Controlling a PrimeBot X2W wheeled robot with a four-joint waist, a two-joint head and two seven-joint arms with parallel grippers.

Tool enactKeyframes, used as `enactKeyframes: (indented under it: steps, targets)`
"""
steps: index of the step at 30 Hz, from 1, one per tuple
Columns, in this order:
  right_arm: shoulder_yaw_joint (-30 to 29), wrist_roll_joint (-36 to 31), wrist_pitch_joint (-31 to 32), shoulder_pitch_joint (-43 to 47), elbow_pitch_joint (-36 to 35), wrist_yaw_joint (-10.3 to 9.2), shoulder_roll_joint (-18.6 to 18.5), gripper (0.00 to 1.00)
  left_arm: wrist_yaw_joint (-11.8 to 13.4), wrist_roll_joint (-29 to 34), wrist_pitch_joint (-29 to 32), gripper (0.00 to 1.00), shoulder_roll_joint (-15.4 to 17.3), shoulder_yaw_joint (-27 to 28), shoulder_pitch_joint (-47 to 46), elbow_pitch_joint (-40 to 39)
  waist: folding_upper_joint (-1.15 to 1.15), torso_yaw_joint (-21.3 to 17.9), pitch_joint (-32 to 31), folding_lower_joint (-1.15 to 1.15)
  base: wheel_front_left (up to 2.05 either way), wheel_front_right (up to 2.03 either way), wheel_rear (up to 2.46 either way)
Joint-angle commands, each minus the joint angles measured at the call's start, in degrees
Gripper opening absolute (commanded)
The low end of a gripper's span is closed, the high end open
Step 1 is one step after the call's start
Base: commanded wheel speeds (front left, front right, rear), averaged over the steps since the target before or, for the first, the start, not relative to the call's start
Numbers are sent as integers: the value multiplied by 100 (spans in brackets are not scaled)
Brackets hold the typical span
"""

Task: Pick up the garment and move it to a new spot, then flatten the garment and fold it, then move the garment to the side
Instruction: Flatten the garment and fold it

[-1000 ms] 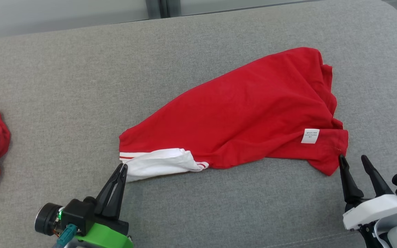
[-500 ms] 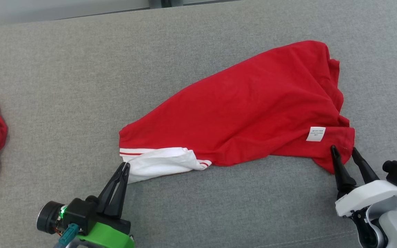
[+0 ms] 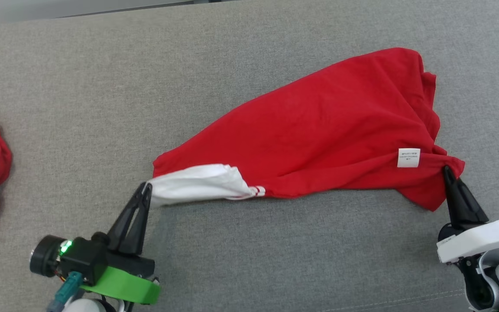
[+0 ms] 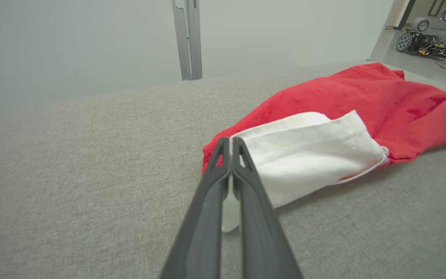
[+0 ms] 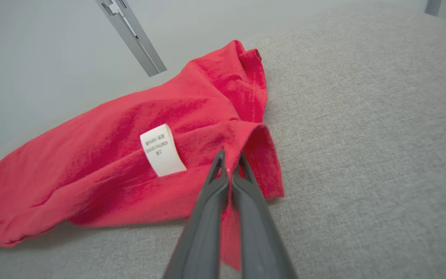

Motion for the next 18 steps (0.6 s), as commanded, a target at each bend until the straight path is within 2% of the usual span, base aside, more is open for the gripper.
enactKeyframes:
  steps: [1,5,9,14,18]
  targets:
    - [-62,29,-7,61,-251,-6,-111,0,5,79,-3,0,91,82,-146,-164,0,2,-15,0,0,0,0]
    - [-183,261,-10,96,-1083,-6,-485,0,6,16,-3,0,380,271,-469,-806,0,15,11,0,0,0,0]
    - [-243,758,15,-269,-1792,-6,-1113,0,7,-317,66,0,897,361,-1184,-1312,0,47,185,0,0,0,0]
    - [-532,1474,380,-1301,-2238,-6,-1852,0,8,-810,680,0,1706,250,-2796,-1783,0,88,633,0,0,0,0]
    - [-464,1578,849,-2605,-2015,-6,-2309,0,9,-1099,1102,0,2333,-194,-4545,-1580,0,105,1087,0,0,0,0]
